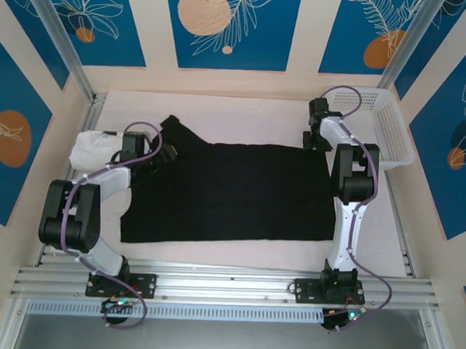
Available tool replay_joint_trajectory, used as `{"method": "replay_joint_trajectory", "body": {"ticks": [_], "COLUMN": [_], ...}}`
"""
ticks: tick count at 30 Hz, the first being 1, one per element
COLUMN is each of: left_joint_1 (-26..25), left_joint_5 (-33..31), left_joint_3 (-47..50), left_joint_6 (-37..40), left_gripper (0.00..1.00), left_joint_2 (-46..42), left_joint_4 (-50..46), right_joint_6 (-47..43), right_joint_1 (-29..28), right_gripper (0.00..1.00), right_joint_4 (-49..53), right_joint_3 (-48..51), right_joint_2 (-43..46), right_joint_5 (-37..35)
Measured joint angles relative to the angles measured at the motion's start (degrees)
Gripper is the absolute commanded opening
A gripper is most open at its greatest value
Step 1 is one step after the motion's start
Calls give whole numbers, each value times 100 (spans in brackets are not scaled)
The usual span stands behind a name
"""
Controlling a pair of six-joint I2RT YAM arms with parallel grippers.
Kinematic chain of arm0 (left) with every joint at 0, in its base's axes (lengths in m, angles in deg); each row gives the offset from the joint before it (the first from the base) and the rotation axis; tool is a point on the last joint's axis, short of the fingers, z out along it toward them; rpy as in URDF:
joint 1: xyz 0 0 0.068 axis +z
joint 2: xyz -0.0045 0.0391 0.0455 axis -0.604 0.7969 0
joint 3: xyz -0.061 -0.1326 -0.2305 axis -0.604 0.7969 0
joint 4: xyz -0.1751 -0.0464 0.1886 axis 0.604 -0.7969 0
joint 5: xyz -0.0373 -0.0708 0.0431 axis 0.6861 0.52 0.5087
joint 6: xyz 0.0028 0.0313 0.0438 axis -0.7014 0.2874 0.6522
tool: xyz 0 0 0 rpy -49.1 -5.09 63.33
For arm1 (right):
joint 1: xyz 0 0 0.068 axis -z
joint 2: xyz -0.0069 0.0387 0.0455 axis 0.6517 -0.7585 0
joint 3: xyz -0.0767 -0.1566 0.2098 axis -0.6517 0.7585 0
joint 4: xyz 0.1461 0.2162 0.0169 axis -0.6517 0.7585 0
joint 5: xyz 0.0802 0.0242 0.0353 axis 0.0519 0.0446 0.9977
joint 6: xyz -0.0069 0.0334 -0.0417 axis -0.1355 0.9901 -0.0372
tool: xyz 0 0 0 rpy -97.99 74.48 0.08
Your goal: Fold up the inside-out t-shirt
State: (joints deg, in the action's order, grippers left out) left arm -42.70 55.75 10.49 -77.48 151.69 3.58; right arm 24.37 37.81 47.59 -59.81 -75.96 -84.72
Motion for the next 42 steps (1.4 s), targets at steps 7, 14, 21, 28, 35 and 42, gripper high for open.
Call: {"method": "replay_joint_trajectory", "body": {"ticks": [7,14,21,28,35,42], "left_joint_1": [0,-2,-2,-2,-7,22], "left_joint_5": [0,-2,-2,-42,-507,-979], "left_joint_3": [0,0,0,-166,-1211,-2924], "left_joint_6": [-2,-2,-2,44,424,988], "left_gripper": [67,67,67,67,67,66], "left_joint_2": [48,122,153,199,564,1987], "left_joint_4": [37,55,57,-33,-374,-1029], "right_joint_6": [22,133,186,170,170,170], "right_joint_1": [0,0,0,0,-26,-94], "right_gripper": [49,27,3,0,0,0], "right_joint_4": [245,424,455,476,168,-245], "right_joint_3": [-435,-713,-745,-785,-275,269], "right_joint_2": [-278,-520,-538,-540,-131,555], "right_joint_5": [85,310,409,409,409,413]}}
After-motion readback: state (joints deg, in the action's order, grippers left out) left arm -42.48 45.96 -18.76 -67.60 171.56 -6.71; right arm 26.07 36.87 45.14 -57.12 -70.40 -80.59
